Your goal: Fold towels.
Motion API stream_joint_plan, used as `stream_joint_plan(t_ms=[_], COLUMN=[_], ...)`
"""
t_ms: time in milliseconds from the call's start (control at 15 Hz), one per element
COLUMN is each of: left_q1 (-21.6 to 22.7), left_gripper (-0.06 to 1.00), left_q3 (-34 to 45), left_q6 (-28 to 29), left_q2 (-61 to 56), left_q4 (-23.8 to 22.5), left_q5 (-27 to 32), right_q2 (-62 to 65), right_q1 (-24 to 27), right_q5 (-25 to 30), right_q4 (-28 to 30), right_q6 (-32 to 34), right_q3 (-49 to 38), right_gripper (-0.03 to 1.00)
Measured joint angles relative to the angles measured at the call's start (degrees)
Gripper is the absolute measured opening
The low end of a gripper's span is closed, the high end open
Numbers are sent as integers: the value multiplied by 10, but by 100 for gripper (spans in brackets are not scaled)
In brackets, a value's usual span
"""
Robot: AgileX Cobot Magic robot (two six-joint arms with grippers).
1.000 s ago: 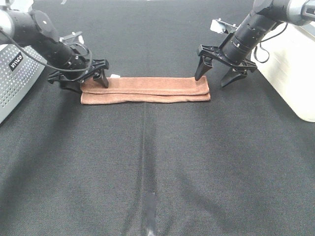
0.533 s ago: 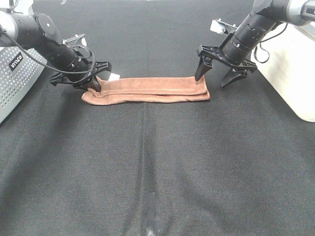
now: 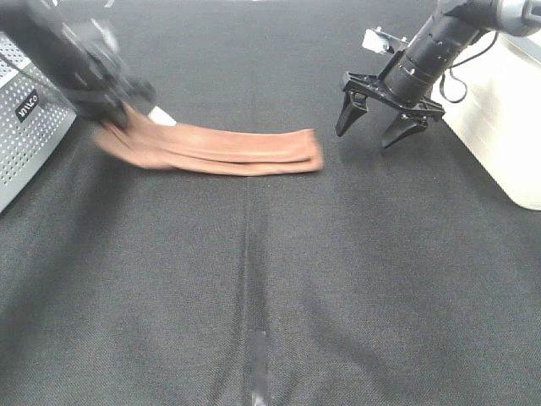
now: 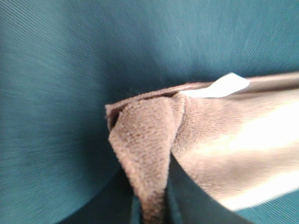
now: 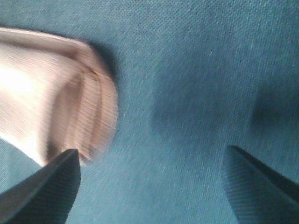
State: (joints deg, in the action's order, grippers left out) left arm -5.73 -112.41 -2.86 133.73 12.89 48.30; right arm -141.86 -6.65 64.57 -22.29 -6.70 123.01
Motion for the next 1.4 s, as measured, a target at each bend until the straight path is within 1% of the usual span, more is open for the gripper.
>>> stream_joint_plan(t_ms=[67, 200, 267, 333, 400, 533, 600, 800, 867, 933, 1000, 1067, 1133, 1267, 1333, 1400], left_q1=[-2, -15, -27, -50, -66, -101, -117, -156, -165, -177, -183, -187, -187, -190, -190, -190], left_gripper=[7, 7, 7, 7, 7, 7, 7, 7, 8, 13, 21, 34, 34, 61, 71, 75], left_q3=[-8, -32, -36, -37, -37, -37, -37, -37, -37, -37, -37, -37, -37, -37, -37, -37], left_q6=[0, 5, 7, 11, 12, 15, 23, 46, 49, 52, 53, 53, 53, 53, 53, 53], left_q2=[-8, -14, -15, -14, -10, 3, 14, 44, 50, 58, 61, 62, 62, 62, 62, 62], left_q4=[4, 42, 74, 132, 160, 199, 209, 237, 246, 259, 264, 265, 265, 279, 285, 288], left_q5=[17, 47, 47, 45, 40, 8, -18, -108, -129, -156, -166, -175, -175, -185, -186, -189], right_q2=[0, 7, 15, 33, 44, 65, 74, 99, 100, 100, 100, 100, 100, 100, 100, 100], right_q1=[0, 0, 0, 0, 0, 0, 0, 0, 0, 0, 0, 0, 0, 0, 0, 0], right_q5=[6, 11, 11, 11, 13, 33, 44, 46, 46, 46, 46, 46, 46, 46, 46, 46], right_q4=[0, 0, 0, 0, 0, 0, 1, 6, 10, 12, 13, 13, 13, 13, 13, 13], right_q6=[1, 1, 1, 1, 1, 1, 1, 1, 2, 3, 5, 5, 5, 5, 5, 5], right_q3=[0, 0, 0, 0, 0, 0, 0, 0, 0, 0, 0, 0, 0, 0, 0, 0], right_gripper=[78, 78, 78, 78, 78, 78, 78, 78, 78, 78, 78, 78, 78, 78, 78, 78])
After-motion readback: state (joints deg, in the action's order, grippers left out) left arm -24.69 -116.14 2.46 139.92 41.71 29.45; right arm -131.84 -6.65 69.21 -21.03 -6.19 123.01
